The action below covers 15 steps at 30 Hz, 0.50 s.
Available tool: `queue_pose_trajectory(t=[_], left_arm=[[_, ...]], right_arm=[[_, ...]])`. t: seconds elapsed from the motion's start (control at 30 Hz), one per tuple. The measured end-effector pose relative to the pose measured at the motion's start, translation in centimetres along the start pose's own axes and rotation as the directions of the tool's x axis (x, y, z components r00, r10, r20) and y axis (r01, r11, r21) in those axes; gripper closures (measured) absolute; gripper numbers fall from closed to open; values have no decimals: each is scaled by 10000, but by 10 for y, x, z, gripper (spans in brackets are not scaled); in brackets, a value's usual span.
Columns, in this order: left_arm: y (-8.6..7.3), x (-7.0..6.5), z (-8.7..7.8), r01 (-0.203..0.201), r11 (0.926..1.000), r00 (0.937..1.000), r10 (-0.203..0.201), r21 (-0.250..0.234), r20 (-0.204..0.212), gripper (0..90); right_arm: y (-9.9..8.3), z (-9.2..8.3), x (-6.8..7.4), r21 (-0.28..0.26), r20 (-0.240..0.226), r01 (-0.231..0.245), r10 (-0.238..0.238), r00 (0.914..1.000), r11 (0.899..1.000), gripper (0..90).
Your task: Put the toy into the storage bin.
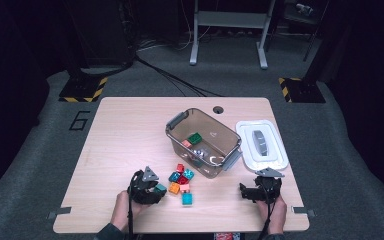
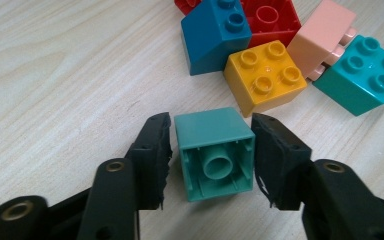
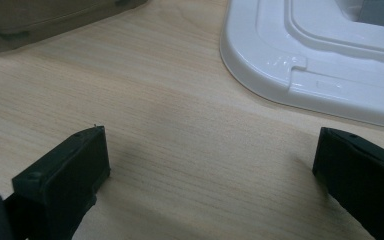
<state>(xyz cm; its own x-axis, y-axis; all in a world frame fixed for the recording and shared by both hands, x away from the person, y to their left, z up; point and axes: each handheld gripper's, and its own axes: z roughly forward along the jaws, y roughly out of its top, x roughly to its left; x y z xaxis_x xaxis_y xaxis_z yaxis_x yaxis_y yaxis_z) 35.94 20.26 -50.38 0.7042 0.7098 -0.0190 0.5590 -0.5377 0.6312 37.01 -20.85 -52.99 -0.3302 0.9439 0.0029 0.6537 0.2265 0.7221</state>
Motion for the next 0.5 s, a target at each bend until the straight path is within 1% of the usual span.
queue_pose_trajectory(t=[0.1,0.17,0.2,0.23,0.27,0.43,0.47,0.5], left_arm=[[0,1,1,5,10000,10000,-5,-18,4,574],[0,4,0,-14,10000,10000,14,-73,-75,580],[0,4,0,86,9999,10000,-86,-125,12,581],[0,4,0,86,9999,10000,-86,-125,12,582],[1,6,-3,42,9999,9999,-43,-132,-94,583],[3,11,-7,70,9996,9998,-75,-257,-165,585],[5,14,-9,170,9994,9998,-174,-313,-134,585],[5,14,-9,170,9994,9998,-174,-313,-134,585]], right_arm=[[0,0,0,0,1,3,-3,10000,10000,9],[0,0,0,4,-3,-10,10,10000,10000,9],[0,0,0,-1,3,4,-4,10000,10000,9],[0,0,0,5,-1,-10,10,10000,10000,9],[0,0,0,5,2,-16,16,10000,10000,9],[0,0,0,-1,6,-4,4,10000,10000,9],[0,0,0,2,6,-4,4,10000,10000,9],[0,0,0,0,6,-1,1,10000,10000,9]])
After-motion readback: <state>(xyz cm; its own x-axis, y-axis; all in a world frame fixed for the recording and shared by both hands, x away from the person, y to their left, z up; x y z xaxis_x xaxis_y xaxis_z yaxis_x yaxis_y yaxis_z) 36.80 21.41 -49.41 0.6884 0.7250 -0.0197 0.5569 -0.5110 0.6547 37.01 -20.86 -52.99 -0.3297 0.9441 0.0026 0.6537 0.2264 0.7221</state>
